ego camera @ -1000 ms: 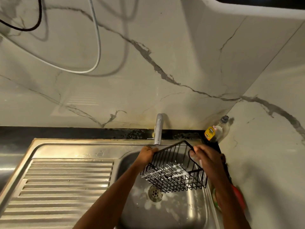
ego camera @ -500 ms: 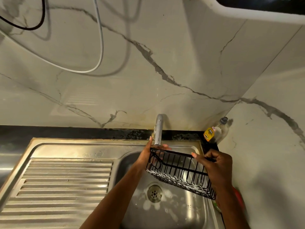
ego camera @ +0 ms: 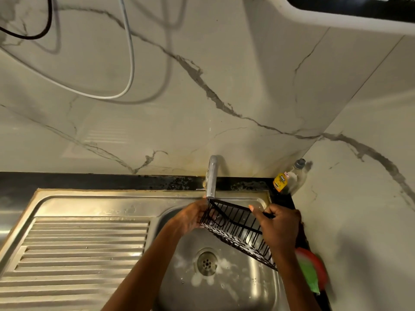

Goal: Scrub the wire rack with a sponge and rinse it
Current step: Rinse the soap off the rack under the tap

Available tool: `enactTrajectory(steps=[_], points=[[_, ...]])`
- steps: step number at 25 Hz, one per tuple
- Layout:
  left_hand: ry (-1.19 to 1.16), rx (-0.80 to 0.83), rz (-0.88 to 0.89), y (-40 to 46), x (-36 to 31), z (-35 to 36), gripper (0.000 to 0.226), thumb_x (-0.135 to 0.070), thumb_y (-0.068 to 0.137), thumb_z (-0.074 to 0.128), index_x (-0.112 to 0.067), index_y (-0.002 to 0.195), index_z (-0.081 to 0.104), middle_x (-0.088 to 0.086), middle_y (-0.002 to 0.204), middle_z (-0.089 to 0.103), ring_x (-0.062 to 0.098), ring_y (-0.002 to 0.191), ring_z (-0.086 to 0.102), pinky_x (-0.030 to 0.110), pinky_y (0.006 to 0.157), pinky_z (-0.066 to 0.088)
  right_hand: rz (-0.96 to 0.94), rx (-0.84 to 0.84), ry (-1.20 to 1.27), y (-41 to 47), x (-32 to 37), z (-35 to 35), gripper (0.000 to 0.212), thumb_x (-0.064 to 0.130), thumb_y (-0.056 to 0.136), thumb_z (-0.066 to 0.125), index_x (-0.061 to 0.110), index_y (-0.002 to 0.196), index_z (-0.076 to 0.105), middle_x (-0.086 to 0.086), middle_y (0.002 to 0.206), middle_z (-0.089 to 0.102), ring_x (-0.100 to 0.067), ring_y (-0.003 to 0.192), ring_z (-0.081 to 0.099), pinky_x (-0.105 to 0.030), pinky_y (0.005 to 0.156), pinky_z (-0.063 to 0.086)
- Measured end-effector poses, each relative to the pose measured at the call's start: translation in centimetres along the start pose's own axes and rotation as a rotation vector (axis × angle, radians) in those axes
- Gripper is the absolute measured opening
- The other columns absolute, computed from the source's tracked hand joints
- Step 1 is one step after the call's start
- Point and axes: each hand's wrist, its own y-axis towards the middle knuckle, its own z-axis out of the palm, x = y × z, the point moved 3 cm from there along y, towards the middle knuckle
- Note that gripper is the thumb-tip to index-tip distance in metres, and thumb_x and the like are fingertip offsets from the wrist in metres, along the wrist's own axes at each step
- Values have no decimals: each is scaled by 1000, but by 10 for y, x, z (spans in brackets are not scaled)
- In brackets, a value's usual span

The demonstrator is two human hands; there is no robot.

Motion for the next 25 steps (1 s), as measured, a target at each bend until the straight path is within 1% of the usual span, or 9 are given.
enactTrajectory(steps=[4,7,11,15,18,20,21,23,25], points=[[147,-86,35,-2,-4,10,34,-47,100,58,-18,115,68,13,120,72,26,110,66,46,106,51,186,-29,-97,-3,5,15,50,40,78,82,7,51,55,0,45,53,-19,42,48,-26,46,31],[92,-217,266,-15,-12,13,17,-37,103,57,-26,107,69,10,113,72,20,99,68,38,93,56,437,72,46,0,1,31,45,35,82,79,2,56,62,-7,45,60,-15,33,53,-25,43,38],[407,93,549,-29,-18,31,40,-51,100,59,-21,118,76,1,118,76,17,112,70,37,102,53,540,189,213,-7,-3,54,40,31,77,83,2,59,63,-8,44,62,-21,33,56,-39,46,51],[867,154,669,-24,-16,44,50,-67,94,57,-25,115,76,-2,106,77,13,97,73,43,93,58,680,294,485,-13,9,62,21,10,82,78,-3,69,67,-12,53,65,-19,37,56,-20,36,39],[757,144,594,-20,-21,25,54,-67,91,60,-17,105,77,7,97,76,24,91,72,49,88,57,612,550,723,-13,21,54,18,5,89,69,-5,104,70,-21,89,75,-26,72,73,-27,60,56],[553,184,463,-24,-32,13,38,-53,97,61,-19,101,79,2,98,78,20,94,74,37,91,57,443,769,778,-15,23,44,30,12,93,65,12,123,65,-15,111,74,-31,99,73,-40,85,56],[467,184,417,-26,-36,10,29,-41,101,60,-21,95,79,-4,93,79,12,90,73,28,87,55,396,841,735,-19,22,39,32,16,95,63,18,127,62,-13,113,74,-34,100,72,-44,88,56],[376,123,371,-22,-37,9,24,-28,104,59,-18,90,75,-10,81,75,5,79,68,19,77,52,387,856,597,-25,22,36,27,24,99,57,16,124,63,-16,102,76,-40,86,74,-44,76,60],[329,65,350,-17,-38,16,27,-37,99,65,-10,95,72,-5,81,74,12,79,69,23,75,55,479,709,562,-33,25,44,26,25,102,53,8,117,65,-20,90,76,-44,74,73,-38,61,59]])
